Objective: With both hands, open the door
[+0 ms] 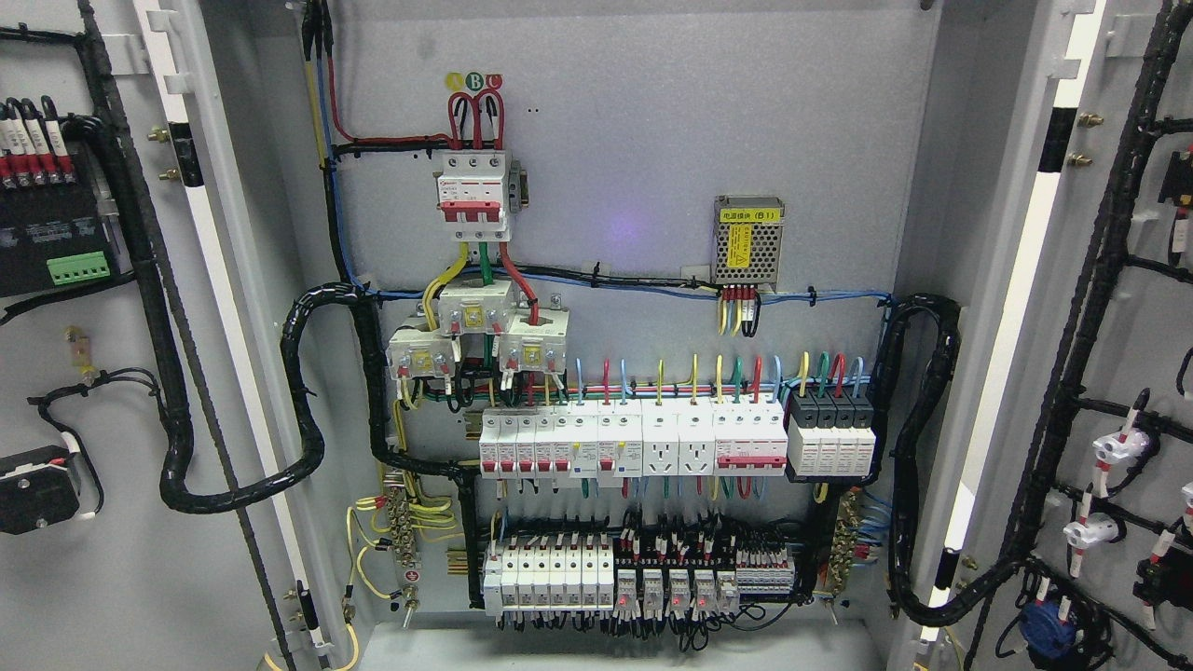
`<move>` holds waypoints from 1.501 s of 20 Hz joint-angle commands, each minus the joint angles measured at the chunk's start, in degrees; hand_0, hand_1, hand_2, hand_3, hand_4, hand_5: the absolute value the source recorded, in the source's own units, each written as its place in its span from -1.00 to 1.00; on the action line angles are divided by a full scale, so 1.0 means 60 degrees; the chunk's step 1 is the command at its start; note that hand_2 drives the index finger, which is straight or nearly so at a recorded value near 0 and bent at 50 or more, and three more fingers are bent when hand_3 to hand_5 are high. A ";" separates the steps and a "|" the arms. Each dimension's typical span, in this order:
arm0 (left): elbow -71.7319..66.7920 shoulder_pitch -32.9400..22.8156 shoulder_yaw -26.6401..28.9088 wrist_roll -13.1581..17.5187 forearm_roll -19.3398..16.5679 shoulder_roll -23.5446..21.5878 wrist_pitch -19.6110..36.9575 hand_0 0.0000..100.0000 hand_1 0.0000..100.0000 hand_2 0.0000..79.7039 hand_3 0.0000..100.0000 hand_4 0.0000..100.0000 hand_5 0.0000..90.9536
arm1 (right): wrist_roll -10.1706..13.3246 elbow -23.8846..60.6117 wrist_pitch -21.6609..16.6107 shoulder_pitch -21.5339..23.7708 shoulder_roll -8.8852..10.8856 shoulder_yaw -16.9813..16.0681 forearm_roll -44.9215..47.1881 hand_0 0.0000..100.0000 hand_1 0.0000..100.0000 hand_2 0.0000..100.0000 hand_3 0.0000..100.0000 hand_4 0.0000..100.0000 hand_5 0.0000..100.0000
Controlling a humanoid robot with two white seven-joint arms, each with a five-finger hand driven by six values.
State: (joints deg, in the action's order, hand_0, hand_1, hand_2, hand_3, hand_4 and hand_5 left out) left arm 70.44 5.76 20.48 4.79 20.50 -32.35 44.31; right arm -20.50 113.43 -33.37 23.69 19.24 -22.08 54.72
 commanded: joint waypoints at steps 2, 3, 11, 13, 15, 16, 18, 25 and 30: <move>0.2246 -0.0563 0.0117 -0.0007 -0.0003 0.0908 0.4466 -0.76 0.11 -1.00 -1.00 -1.00 -1.00 | -0.0070 0.0855 -0.0020 0.0269 0.0046 0.0296 0.0021 -0.86 -0.73 -1.00 -1.00 -1.00 -1.00; 0.2554 -0.0622 0.0059 -0.0007 -0.0003 0.1025 0.4466 -0.76 0.11 -1.00 -1.00 -1.00 -1.00 | -0.0070 0.0943 -0.0035 0.0328 0.0046 0.0325 0.0006 -0.86 -0.73 -1.00 -1.00 -1.00 -1.00; 0.4284 -0.1238 -0.0994 -0.0021 -0.0880 0.2065 0.4481 -0.76 0.11 -1.00 -1.00 -1.00 -1.00 | -0.0070 0.1031 -0.0298 0.0607 0.0396 0.1041 -0.0081 -0.86 -0.73 -1.00 -1.00 -1.00 -1.00; 0.4387 -0.1238 -0.1332 -0.0021 -0.1159 0.2387 0.4481 -0.76 0.11 -1.00 -1.00 -1.00 -1.00 | -0.0070 0.0944 -0.0284 0.0636 0.0601 0.1714 -0.0140 -0.86 -0.73 -1.00 -1.00 -1.00 -1.00; 0.4475 -0.1253 -0.1493 -0.0007 -0.1655 0.2869 0.4481 -0.76 0.11 -1.00 -1.00 -1.00 -1.00 | -0.0070 0.0827 -0.0284 0.0810 0.0821 0.2490 -0.0387 -0.86 -0.73 -1.00 -1.00 -1.00 -1.00; 0.4476 -0.1253 -0.1610 -0.0007 -0.1919 0.3104 0.4510 -0.76 0.11 -1.00 -1.00 -1.00 -1.00 | -0.0070 0.0783 -0.0284 0.0913 0.0880 0.2812 -0.0636 -0.86 -0.73 -1.00 -1.00 -1.00 -1.00; 0.4461 -0.1427 -0.1816 0.0008 -0.2272 0.3427 0.4568 -0.76 0.11 -1.00 -1.00 -1.00 -1.00 | -0.0056 0.0549 -0.0284 0.1031 0.0881 0.3399 -0.1221 -0.86 -0.73 -1.00 -1.00 -1.00 -1.00; 0.3585 -0.3082 -0.3236 0.0008 -0.4000 0.4774 0.4583 -0.76 0.11 -1.00 -1.00 -1.00 -1.00 | -0.0056 -0.2757 -0.0269 0.0944 0.0443 0.5421 -0.3274 -0.86 -0.73 -1.00 -1.00 -1.00 -1.00; 0.1581 -0.3756 -0.3267 -0.0007 -0.4851 0.5508 0.4598 -0.76 0.11 -1.00 -1.00 -1.00 -1.00 | -0.0056 -0.5788 -0.0298 0.0754 -0.0596 0.6009 -0.3289 -0.86 -0.73 -1.00 -1.00 -1.00 -1.00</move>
State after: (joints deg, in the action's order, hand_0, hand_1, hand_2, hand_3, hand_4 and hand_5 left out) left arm 90.00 -11.50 6.47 4.90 -2.64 -9.77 44.31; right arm -21.17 103.45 -34.99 29.05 21.22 1.53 38.19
